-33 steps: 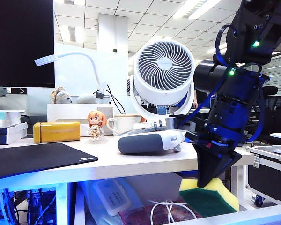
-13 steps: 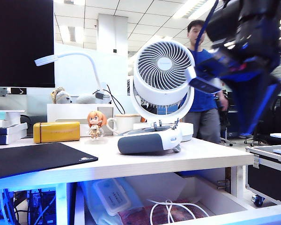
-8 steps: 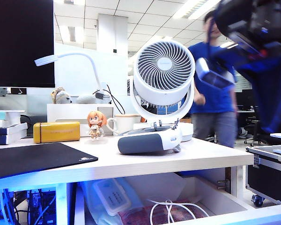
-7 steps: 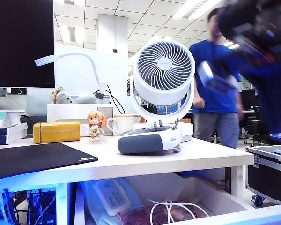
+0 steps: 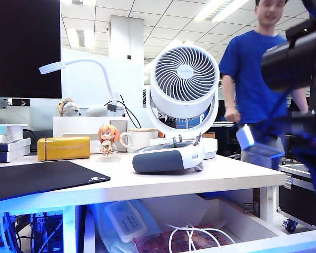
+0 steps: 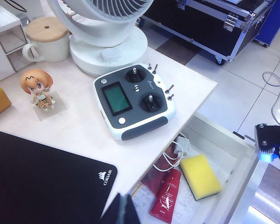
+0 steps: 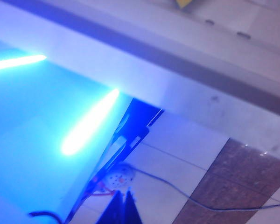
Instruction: Open the drawer, place the cleaning sponge inside, then close the drawer.
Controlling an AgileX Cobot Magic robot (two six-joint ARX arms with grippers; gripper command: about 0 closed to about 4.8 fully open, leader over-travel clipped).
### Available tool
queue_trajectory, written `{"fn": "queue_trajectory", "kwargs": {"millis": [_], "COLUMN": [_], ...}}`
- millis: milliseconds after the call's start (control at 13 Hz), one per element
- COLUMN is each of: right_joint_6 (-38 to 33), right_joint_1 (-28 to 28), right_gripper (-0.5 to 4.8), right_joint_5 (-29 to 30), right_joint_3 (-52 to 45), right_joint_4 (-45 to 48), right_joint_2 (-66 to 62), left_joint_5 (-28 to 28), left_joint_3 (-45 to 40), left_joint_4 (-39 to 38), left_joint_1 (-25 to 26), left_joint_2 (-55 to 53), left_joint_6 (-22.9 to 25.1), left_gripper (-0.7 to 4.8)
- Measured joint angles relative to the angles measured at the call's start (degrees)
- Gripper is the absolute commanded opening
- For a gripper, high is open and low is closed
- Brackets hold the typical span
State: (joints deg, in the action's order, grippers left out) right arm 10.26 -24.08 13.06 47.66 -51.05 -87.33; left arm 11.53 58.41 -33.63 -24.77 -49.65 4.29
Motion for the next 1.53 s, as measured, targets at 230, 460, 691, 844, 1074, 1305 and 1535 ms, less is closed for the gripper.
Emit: {"fn": "queue_trajectory", "kwargs": {"millis": [230,460,691,844,1074,1305,1535], "right_joint_6": [0.0,0.0,0.0,0.0,0.0,0.0,0.0], "right_joint_1": [0.0,0.0,0.0,0.0,0.0,0.0,0.0], "right_gripper": [-0.05,-0.05,-0.05,-0.05,-0.05,-0.05,-0.05], "right_joint_5": [-4.5,-4.5,-4.4,-4.3,-4.3,-4.3,-4.5], "right_joint_3": [-0.8,-0.8,-0.8,-0.8,-0.9,-0.9,-0.9], "right_joint_4": [5.6,6.8,8.4,11.5,13.8,17.9,22.0], "right_joint_2": [0.0,-2.8,-7.2,-8.1,-8.2,-8.2,-8.7], "left_joint_5": [0.0,0.0,0.0,0.0,0.0,0.0,0.0], "left_joint_3": [0.0,0.0,0.0,0.0,0.0,0.0,0.0], "left_joint_4": [0.0,0.0,0.0,0.0,0.0,0.0,0.0], "left_joint_1": [0.0,0.0,0.0,0.0,0.0,0.0,0.0], "left_joint_2": [0.0,0.0,0.0,0.0,0.0,0.0,0.0], "left_joint_6": [0.0,0.0,0.0,0.0,0.0,0.0,0.0], "left_gripper": [-0.05,-0.05,-0.05,-0.05,-0.05,-0.05,-0.05]}}
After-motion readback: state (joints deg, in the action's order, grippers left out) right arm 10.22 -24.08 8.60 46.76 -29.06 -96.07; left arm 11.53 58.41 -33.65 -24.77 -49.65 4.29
